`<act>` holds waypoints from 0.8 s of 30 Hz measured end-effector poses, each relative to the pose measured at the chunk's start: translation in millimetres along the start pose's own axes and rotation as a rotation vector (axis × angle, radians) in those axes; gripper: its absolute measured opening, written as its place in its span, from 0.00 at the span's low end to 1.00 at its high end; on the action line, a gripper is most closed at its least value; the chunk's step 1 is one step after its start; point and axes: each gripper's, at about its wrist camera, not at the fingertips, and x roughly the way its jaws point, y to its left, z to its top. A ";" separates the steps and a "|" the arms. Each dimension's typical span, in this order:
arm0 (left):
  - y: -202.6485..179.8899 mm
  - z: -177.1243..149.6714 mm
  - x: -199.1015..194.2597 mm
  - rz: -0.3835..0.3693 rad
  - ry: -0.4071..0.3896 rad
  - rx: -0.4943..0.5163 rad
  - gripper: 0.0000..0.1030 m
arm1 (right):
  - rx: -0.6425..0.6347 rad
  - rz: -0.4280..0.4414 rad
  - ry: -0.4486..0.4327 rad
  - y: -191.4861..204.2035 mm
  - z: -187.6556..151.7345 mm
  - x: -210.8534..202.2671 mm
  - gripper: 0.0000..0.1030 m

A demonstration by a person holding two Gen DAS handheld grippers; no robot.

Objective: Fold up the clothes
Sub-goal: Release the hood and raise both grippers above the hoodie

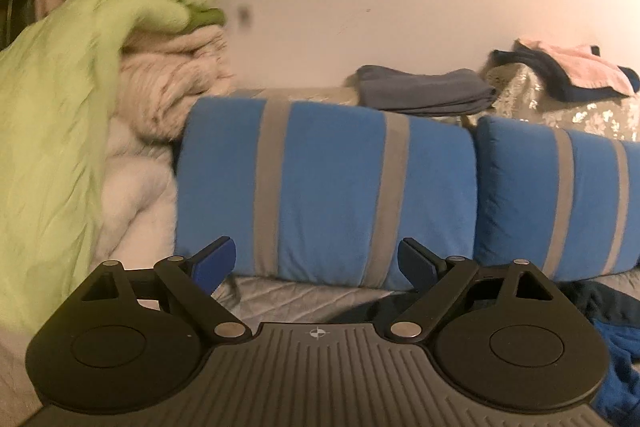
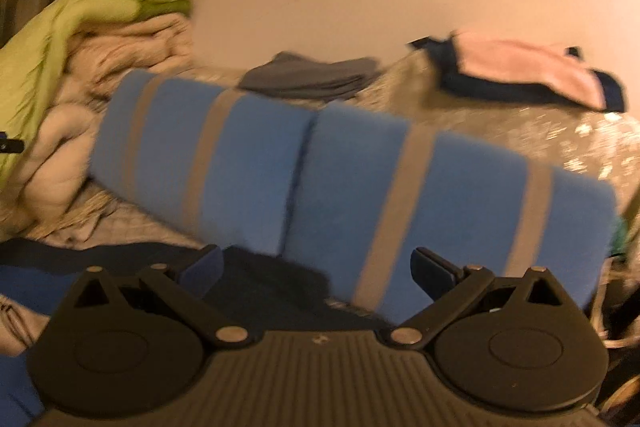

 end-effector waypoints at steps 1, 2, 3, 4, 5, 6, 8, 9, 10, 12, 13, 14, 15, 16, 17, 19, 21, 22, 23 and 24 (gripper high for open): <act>6.1 -7.2 -2.9 0.000 -0.007 -0.013 0.87 | -0.003 0.021 0.003 6.8 -5.0 5.1 1.00; 11.7 -13.3 -6.3 -0.006 -0.012 -0.025 0.87 | -0.004 0.039 0.004 14.1 -10.3 10.1 1.00; 17.3 -19.1 -9.7 -0.013 -0.015 -0.038 0.87 | -0.003 0.053 0.005 21.5 -15.2 15.1 1.00; 22.7 -24.2 -12.9 -0.016 -0.018 -0.048 0.87 | -0.002 0.066 0.006 29.0 -19.7 20.3 1.00; 28.0 -29.1 -16.0 -0.018 -0.021 -0.058 0.87 | 0.001 0.079 0.009 35.9 -24.1 26.0 1.00; 32.8 -32.0 -18.4 -0.015 -0.022 -0.067 0.87 | 0.004 0.096 0.013 42.3 -28.3 32.4 1.00; 43.4 -40.4 -23.2 -0.016 -0.021 -0.094 0.87 | 0.011 0.125 0.023 54.3 -36.2 44.8 1.00; 49.2 -45.6 -26.0 -0.022 -0.021 -0.108 0.87 | 0.013 0.139 0.027 61.2 -40.4 51.5 1.00; 54.6 -51.3 -29.1 -0.021 -0.021 -0.120 0.87 | 0.013 0.152 0.032 67.5 -43.9 57.3 1.00; 64.3 -61.5 -33.8 -0.014 -0.018 -0.143 0.87 | 0.009 0.167 0.040 80.6 -51.9 69.0 1.00; 69.1 -66.8 -35.5 -0.007 -0.012 -0.159 0.87 | 0.008 0.171 0.043 87.3 -56.1 74.6 1.00; 74.0 -72.2 -37.2 0.000 -0.006 -0.175 0.87 | 0.008 0.174 0.044 93.6 -60.6 79.8 1.00; 78.6 -76.9 -38.0 0.005 0.000 -0.191 0.87 | 0.011 0.177 0.045 99.0 -65.3 84.3 1.00; 82.3 -81.5 -38.4 0.014 0.006 -0.207 0.87 | 0.016 0.182 0.047 103.9 -70.0 88.3 1.00; 85.8 -86.1 -38.7 0.023 0.013 -0.223 0.87 | 0.020 0.186 0.048 108.9 -74.7 92.3 1.00; 92.7 -95.7 -39.1 0.041 0.026 -0.254 0.87 | 0.032 0.195 0.058 117.1 -84.0 99.1 1.00; 99.0 -104.9 -39.2 0.054 0.035 -0.283 0.87 | 0.042 0.201 0.062 123.3 -93.4 103.7 1.00; 102.2 -109.2 -39.4 0.061 0.038 -0.298 0.87 | 0.045 0.201 0.062 125.5 -98.0 105.0 1.00; 105.9 -113.8 -39.8 0.068 0.037 -0.315 0.87 | 0.047 0.201 0.062 127.2 -102.7 106.1 1.00; 110.2 -118.7 -40.3 0.077 0.034 -0.335 0.87 | 0.047 0.201 0.065 128.4 -107.0 107.2 1.00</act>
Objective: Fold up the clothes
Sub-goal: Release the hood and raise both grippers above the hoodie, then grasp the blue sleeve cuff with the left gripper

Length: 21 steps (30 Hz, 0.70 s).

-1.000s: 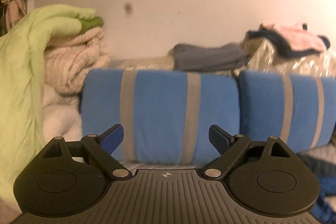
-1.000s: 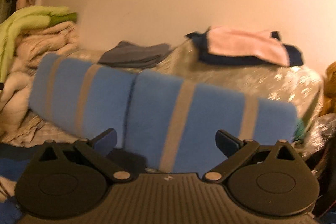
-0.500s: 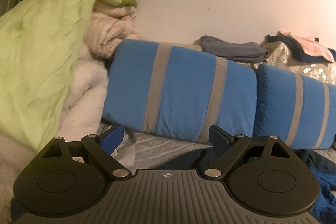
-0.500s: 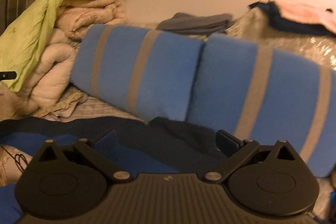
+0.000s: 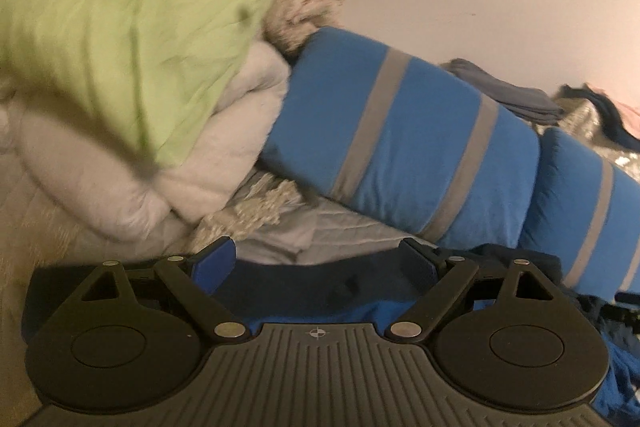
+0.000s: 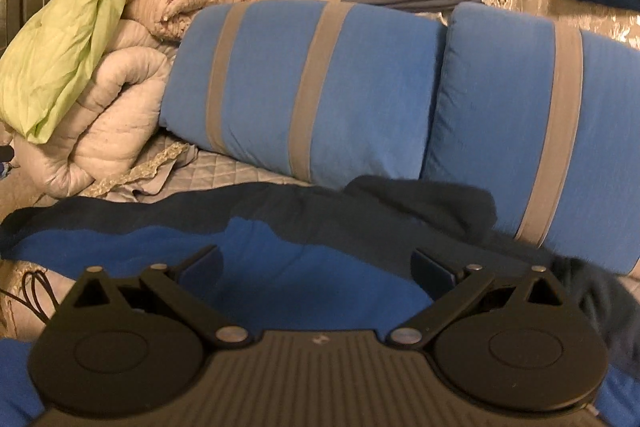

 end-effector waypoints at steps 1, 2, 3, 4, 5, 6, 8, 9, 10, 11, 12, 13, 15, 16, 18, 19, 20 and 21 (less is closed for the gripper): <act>5.8 -3.3 0.0 0.008 -0.004 -0.022 0.87 | -0.001 -0.001 0.004 0.6 -4.0 1.4 1.00; 11.7 -6.6 0.0 0.017 -0.008 -0.044 0.87 | -0.009 -0.002 0.007 1.6 -6.9 2.0 1.00; 19.6 -10.3 0.6 0.028 -0.011 -0.082 0.87 | -0.021 -0.004 0.008 2.9 -9.2 2.1 1.00; 27.9 -14.2 1.4 0.039 -0.014 -0.124 0.87 | -0.034 -0.006 0.010 4.2 -11.5 2.1 1.00; 35.6 -18.0 3.4 0.054 -0.010 -0.165 0.87 | -0.046 -0.008 0.011 5.5 -13.8 2.2 1.00; 43.3 -21.8 5.8 0.069 -0.006 -0.207 0.87 | -0.055 -0.009 0.008 6.5 -15.3 1.7 1.00; 62.2 -32.6 10.4 0.092 0.000 -0.315 0.87 | -0.059 -0.001 0.001 6.8 -16.5 0.2 1.00; 72.0 -38.5 12.3 0.099 0.000 -0.374 0.87 | -0.057 0.003 -0.001 6.5 -16.9 -0.2 1.00; 83.0 -45.7 13.5 0.105 -0.004 -0.448 0.87 | -0.055 0.008 -0.002 6.3 -17.2 -0.7 1.00; 93.0 -52.8 12.9 0.108 -0.012 -0.511 0.87 | -0.054 0.009 -0.002 5.8 -17.6 -0.7 1.00; 101.0 -59.0 11.9 0.102 -0.023 -0.562 0.87 | -0.054 0.009 0.000 5.2 -18.1 -0.3 1.00; 108.8 -65.0 10.9 0.094 -0.035 -0.610 0.87 | -0.052 0.008 0.004 4.5 -18.5 0.2 1.00; 123.9 -76.8 7.7 0.077 -0.067 -0.695 0.87 | -0.047 0.006 0.011 3.1 -19.1 1.4 1.00; 131.4 -82.4 5.6 0.075 -0.084 -0.738 0.87 | -0.043 0.006 0.014 2.4 -19.4 1.7 1.00; 146.6 -93.6 1.2 0.061 -0.124 -0.835 0.86 | -0.031 0.006 0.020 0.7 -20.0 2.2 1.00; 154.2 -99.1 -0.9 0.054 -0.144 -0.885 0.86 | -0.025 0.008 0.022 0.0 -20.2 2.3 1.00; 160.6 -104.1 -3.1 0.057 -0.163 -0.926 0.86 | -0.020 0.010 0.024 -0.5 -20.3 2.7 1.00; 166.6 -109.0 -5.2 0.062 -0.182 -0.966 0.86 | -0.016 0.011 0.026 -0.8 -20.3 3.2 1.00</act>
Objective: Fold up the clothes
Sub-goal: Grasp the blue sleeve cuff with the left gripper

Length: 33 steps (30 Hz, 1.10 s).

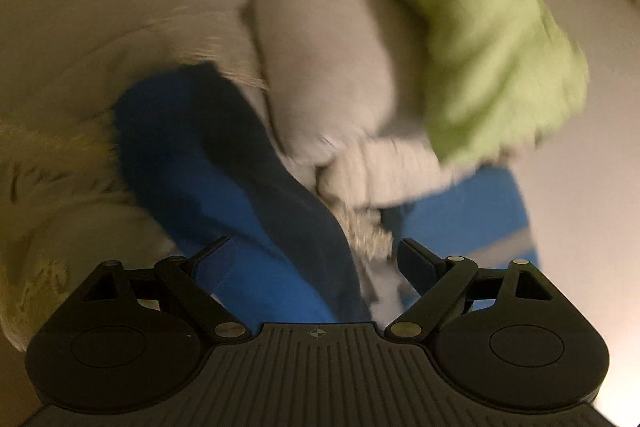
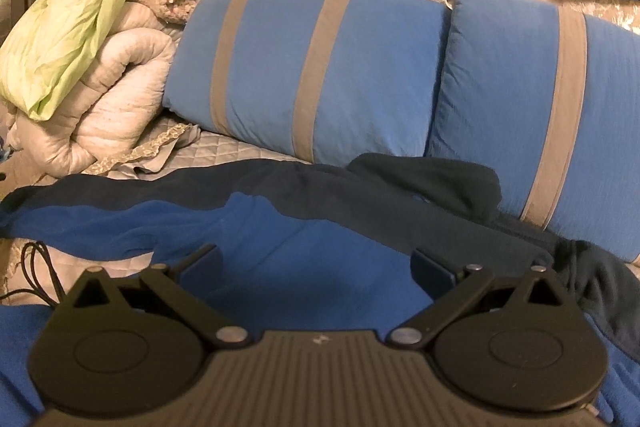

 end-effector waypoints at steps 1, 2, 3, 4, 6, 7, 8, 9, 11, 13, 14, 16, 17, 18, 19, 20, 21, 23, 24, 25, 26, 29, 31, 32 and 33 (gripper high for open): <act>7.4 2.6 -2.0 0.003 -0.020 -0.038 0.86 | 0.004 0.001 0.002 -0.3 -0.1 0.5 1.00; 13.9 4.9 -3.4 0.009 -0.034 -0.070 0.86 | 0.006 0.001 0.004 -0.4 -0.4 0.8 1.00; 20.4 7.4 -4.6 0.015 -0.045 -0.098 0.86 | 0.005 0.001 0.006 -0.2 -0.6 1.3 1.00; 25.0 9.3 -5.5 0.021 -0.052 -0.116 0.86 | 0.004 0.001 0.008 0.0 -0.7 1.8 1.00; 32.0 12.3 -7.2 0.032 -0.063 -0.135 0.86 | 0.002 0.001 0.011 0.5 -1.1 2.3 1.00; 34.3 13.4 -7.8 0.037 -0.070 -0.137 0.86 | 0.001 0.002 0.012 0.8 -1.2 2.6 1.00; 36.5 13.9 -7.7 0.037 -0.081 -0.143 0.85 | 0.000 0.002 0.013 1.2 -1.3 2.8 1.00; 39.4 14.8 -7.6 0.033 -0.091 -0.157 0.85 | -0.002 0.002 0.014 1.6 -1.4 3.2 1.00; 45.6 16.4 -5.8 0.024 -0.104 -0.189 0.82 | -0.004 0.001 0.017 2.3 -1.6 4.2 1.00; 51.5 16.7 -2.7 0.024 -0.109 -0.225 0.74 | -0.008 0.001 0.022 3.0 -2.4 5.0 1.00; 54.3 16.2 -1.8 0.026 -0.110 -0.242 0.67 | -0.011 -0.001 0.025 3.4 -2.9 5.4 1.00; 58.9 15.8 0.0 0.029 -0.111 -0.262 0.60 | -0.013 -0.002 0.027 3.3 -3.3 5.8 1.00; 60.7 15.6 3.0 0.032 -0.113 -0.270 0.59 | -0.013 -0.002 0.027 3.4 -3.4 6.0 1.00; 62.3 15.5 6.5 0.036 -0.116 -0.279 0.59 | -0.013 -0.002 0.028 3.5 -3.4 6.2 1.00; 64.0 15.7 9.0 0.039 -0.118 -0.287 0.59 | -0.012 -0.002 0.028 3.7 -3.4 6.5 1.00; 65.7 15.8 10.6 0.039 -0.119 -0.293 0.59 | -0.012 -0.002 0.029 3.8 -3.4 6.7 1.00; 67.2 16.0 12.2 0.039 -0.121 -0.301 0.59 | -0.012 -0.002 0.030 3.9 -3.4 6.9 1.00; 69.1 16.0 12.4 0.037 -0.125 -0.323 0.59 | -0.013 -0.003 0.032 4.1 -3.6 7.2 1.00; 68.7 15.4 11.1 0.040 -0.126 -0.329 0.59 | -0.014 -0.003 0.033 4.2 -3.7 7.4 1.00; 67.9 14.7 9.5 0.044 -0.126 -0.335 0.59 | -0.015 -0.003 0.033 4.1 -3.6 7.4 1.00; 67.5 14.3 8.5 0.048 -0.123 -0.333 0.59 | -0.016 -0.003 0.031 4.0 -3.5 7.2 1.00; 67.4 13.2 7.1 0.055 -0.114 -0.327 0.59 | -0.014 -0.003 0.030 3.9 -3.2 6.7 1.00; 67.9 14.9 10.9 0.070 -0.109 -0.327 0.45 | -0.012 -0.005 0.034 3.7 -3.5 7.1 1.00; 67.6 15.6 12.9 0.083 -0.104 -0.327 0.28 | -0.012 -0.007 0.034 3.5 -3.4 7.0 1.00; 67.3 16.3 14.7 0.090 -0.101 -0.327 0.16 | -0.011 -0.008 0.033 3.3 -3.2 6.6 1.00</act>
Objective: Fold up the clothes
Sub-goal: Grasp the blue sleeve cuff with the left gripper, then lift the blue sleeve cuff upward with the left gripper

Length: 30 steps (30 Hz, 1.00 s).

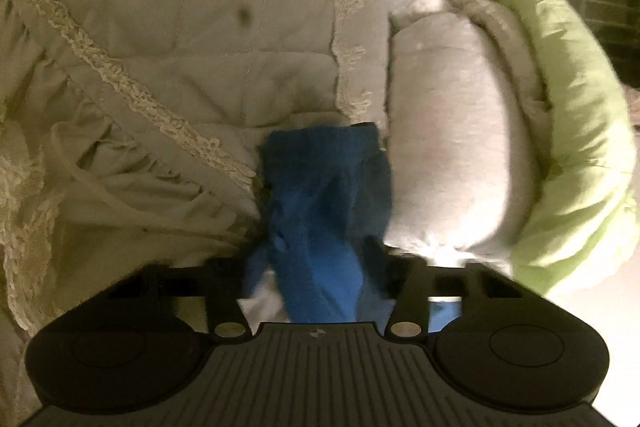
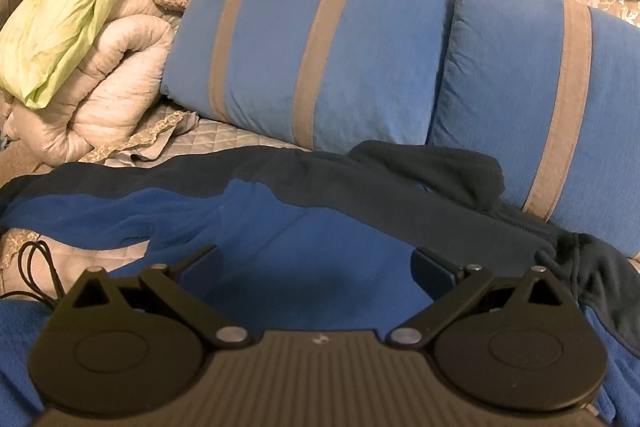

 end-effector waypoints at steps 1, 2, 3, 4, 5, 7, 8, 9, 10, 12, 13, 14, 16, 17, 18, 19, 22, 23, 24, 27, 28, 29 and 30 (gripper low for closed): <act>-2.1 -0.1 0.9 -0.002 -0.003 0.008 0.14 | 0.002 0.000 0.000 -0.2 0.3 -0.3 1.00; -6.5 -0.9 0.1 -0.003 -0.011 0.028 0.12 | 0.004 -0.001 0.000 -0.4 0.5 -0.4 1.00; -11.2 -1.8 -1.0 -0.004 -0.019 0.051 0.10 | 0.007 -0.001 0.000 -0.9 0.8 -0.5 1.00; -17.8 -2.7 -2.4 -0.008 -0.026 0.082 0.10 | 0.010 -0.002 0.000 -1.6 1.0 -0.5 1.00; -25.3 -3.6 -4.1 -0.010 -0.034 0.117 0.10 | 0.014 -0.002 0.002 -2.5 1.4 -0.1 1.00; -39.9 -6.2 -7.8 -0.022 -0.044 0.184 0.09 | 0.021 -0.002 0.006 -3.9 1.7 0.6 1.00; -48.3 -7.7 -9.7 -0.029 -0.049 0.222 0.09 | 0.024 -0.002 0.008 -4.5 1.5 0.7 1.00; -56.6 -9.3 -11.7 -0.035 -0.053 0.260 0.09 | 0.025 -0.003 0.008 -4.9 1.4 0.6 1.00; -64.1 -11.2 -13.2 -0.042 -0.055 0.293 0.09 | 0.026 -0.003 0.008 -5.1 1.4 0.3 1.00; -81.7 -16.7 -16.2 -0.062 -0.055 0.377 0.09 | 0.027 -0.004 0.008 -5.4 1.4 -0.2 1.00; -90.3 -20.5 -17.5 -0.071 -0.054 0.422 0.09 | 0.027 -0.005 0.008 -5.6 1.4 -0.4 1.00; -99.0 -24.4 -18.8 -0.079 -0.052 0.468 0.09 | 0.028 -0.005 0.008 -5.8 1.3 -0.6 1.00; -115.4 -33.1 -21.2 -0.095 -0.048 0.559 0.09 | 0.032 -0.006 0.009 -6.5 1.3 -0.5 1.00; -123.0 -38.1 -22.4 -0.102 -0.046 0.603 0.09 | 0.034 -0.007 0.010 -6.8 1.4 -0.5 1.00; -130.9 -44.3 -23.5 -0.111 -0.044 0.649 0.09 | 0.036 -0.008 0.010 -7.4 1.5 -0.7 1.00; -138.8 -50.9 -24.6 -0.121 -0.041 0.696 0.09 | 0.039 -0.009 0.011 -7.9 1.5 -0.8 1.00; -158.9 -71.5 -29.6 -0.154 -0.037 0.823 0.09 | 0.050 -0.012 0.013 -10.0 1.8 -0.8 1.00; -164.5 -79.0 -30.7 -0.164 -0.030 0.863 0.09 | 0.054 -0.012 0.014 -10.6 2.0 -0.8 1.00; -169.9 -86.6 -31.6 -0.174 -0.023 0.902 0.09 | 0.058 -0.012 0.014 -11.2 2.1 -0.7 1.00; -183.2 -109.6 -35.6 -0.202 -0.007 1.010 0.09 | 0.070 -0.013 0.019 -12.9 2.0 -0.3 1.00; -187.6 -117.4 -36.1 -0.208 0.000 1.042 0.09 | 0.073 -0.012 0.021 -13.3 1.9 -0.2 1.00; -191.0 -124.0 -36.4 -0.212 0.005 1.067 0.09 | 0.077 -0.010 0.022 -13.8 1.7 -0.2 1.00; -194.2 -129.2 -35.7 -0.215 0.013 1.088 0.09 | 0.080 -0.009 0.023 -14.3 1.6 -0.1 1.00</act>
